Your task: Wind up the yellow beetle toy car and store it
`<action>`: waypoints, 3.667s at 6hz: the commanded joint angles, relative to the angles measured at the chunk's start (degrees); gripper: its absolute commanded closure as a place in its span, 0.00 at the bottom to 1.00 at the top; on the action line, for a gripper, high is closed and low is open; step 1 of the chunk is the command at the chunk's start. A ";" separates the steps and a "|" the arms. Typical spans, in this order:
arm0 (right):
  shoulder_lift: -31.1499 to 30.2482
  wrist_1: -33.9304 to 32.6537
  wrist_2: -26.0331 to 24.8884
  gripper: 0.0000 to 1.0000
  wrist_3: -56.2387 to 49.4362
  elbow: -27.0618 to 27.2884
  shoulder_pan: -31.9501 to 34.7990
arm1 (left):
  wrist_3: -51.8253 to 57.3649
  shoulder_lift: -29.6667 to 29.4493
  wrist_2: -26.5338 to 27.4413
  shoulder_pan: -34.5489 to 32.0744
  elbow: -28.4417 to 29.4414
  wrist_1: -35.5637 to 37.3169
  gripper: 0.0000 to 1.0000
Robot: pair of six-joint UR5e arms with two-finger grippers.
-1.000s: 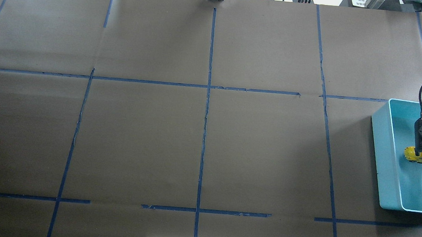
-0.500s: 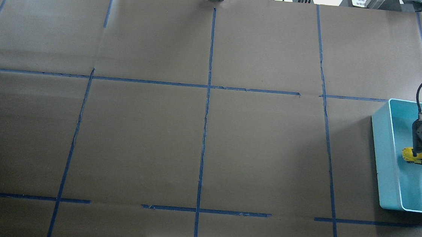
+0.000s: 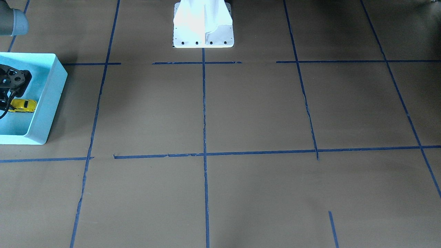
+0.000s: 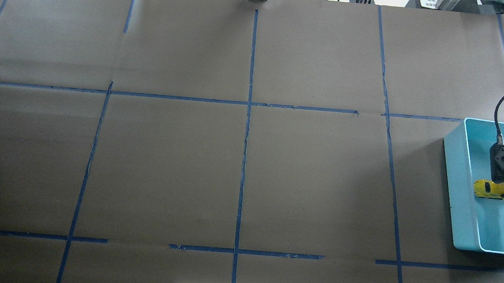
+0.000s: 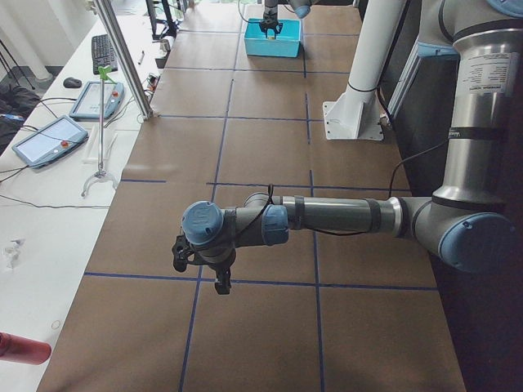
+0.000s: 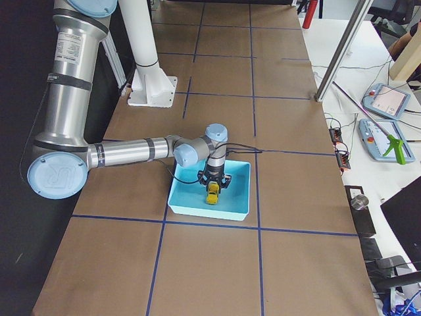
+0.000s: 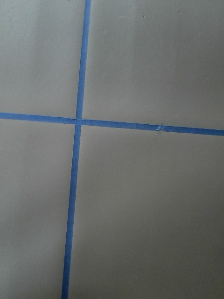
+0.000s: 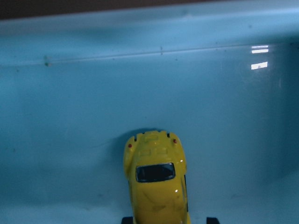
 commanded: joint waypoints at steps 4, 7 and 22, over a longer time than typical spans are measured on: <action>-2.39 -9.61 6.05 0.20 -0.69 11.94 7.69 | -0.09 0.00 0.09 0.00 -0.05 0.00 0.00; -2.13 -23.08 10.62 0.22 5.85 8.91 26.90 | 0.00 0.26 0.00 0.00 0.04 0.00 0.00; 5.95 -23.64 17.22 0.00 47.47 -3.95 38.67 | -0.09 0.18 0.00 0.00 -0.14 0.00 0.00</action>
